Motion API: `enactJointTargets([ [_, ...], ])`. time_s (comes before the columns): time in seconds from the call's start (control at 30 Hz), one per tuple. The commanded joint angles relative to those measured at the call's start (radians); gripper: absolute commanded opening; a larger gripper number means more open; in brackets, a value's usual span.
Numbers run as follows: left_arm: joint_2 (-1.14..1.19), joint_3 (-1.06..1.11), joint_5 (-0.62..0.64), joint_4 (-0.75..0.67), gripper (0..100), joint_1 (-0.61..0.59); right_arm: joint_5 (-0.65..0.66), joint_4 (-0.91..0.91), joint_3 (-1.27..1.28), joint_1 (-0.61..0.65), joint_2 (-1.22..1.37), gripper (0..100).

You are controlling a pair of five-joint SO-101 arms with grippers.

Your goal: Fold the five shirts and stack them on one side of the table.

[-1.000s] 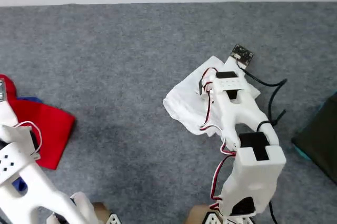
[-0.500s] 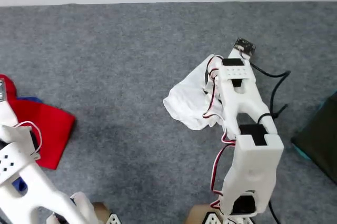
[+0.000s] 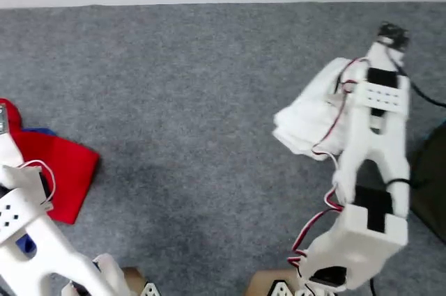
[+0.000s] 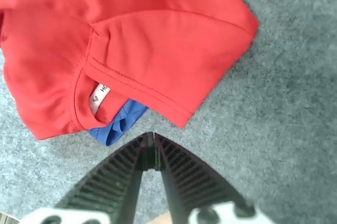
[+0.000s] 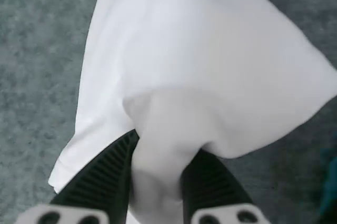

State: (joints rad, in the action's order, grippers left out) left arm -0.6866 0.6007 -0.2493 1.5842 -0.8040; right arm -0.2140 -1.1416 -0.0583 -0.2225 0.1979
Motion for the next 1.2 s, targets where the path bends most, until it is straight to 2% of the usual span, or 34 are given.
enactJointTargets([
  [0.0,-0.017,-0.005,-0.009,-0.029,1,0.002,0.057,-0.045,-0.048,-0.073,-0.096,0.8],
  [0.3,-0.017,-0.005,-0.009,-0.031,1,0.002,0.181,-0.116,-0.049,-0.248,-0.193,0.8],
  [0.63,-0.017,-0.004,-0.009,-0.029,1,0.002,0.316,-0.148,-0.049,-0.375,-0.325,0.8],
  [0.97,-0.017,-0.004,-0.011,-0.029,1,0.002,0.33,-0.153,-0.048,-0.504,-0.329,0.8],
  [1.17,-0.017,-0.004,-0.091,-0.029,1,0.002,0.37,-0.142,-0.043,-0.559,-0.328,0.8],
])
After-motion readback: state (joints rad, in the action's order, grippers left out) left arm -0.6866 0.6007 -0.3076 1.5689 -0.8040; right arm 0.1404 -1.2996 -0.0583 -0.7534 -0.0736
